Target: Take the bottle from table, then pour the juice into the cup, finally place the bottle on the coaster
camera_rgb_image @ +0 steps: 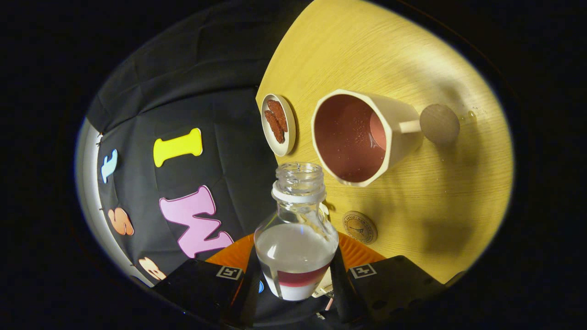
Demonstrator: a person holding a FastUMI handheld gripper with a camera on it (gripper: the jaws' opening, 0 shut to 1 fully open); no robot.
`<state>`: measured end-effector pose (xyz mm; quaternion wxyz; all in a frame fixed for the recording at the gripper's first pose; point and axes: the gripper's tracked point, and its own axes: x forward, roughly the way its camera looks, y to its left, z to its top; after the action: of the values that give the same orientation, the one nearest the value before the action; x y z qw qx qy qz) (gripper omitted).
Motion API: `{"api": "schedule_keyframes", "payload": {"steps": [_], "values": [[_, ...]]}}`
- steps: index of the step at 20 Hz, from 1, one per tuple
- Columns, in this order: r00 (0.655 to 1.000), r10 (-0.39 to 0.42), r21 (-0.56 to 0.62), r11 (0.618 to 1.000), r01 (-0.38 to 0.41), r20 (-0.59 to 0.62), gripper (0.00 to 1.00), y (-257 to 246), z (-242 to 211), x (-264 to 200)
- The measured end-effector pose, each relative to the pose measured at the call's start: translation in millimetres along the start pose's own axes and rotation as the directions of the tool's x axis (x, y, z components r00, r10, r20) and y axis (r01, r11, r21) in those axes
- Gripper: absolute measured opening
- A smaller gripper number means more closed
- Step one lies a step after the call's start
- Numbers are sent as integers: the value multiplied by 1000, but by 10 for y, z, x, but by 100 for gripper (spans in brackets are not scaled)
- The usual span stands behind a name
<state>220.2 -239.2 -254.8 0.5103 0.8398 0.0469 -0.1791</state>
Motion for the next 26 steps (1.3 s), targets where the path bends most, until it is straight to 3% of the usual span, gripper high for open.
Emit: {"api": "schedule_keyframes", "payload": {"steps": [12, 26], "values": [[1000, -11, 178, 984, 11, -3, 70, 49, -42, 46], [999, 20, 387, 922, -29, 27, 70, 212, 1, 58]]}}
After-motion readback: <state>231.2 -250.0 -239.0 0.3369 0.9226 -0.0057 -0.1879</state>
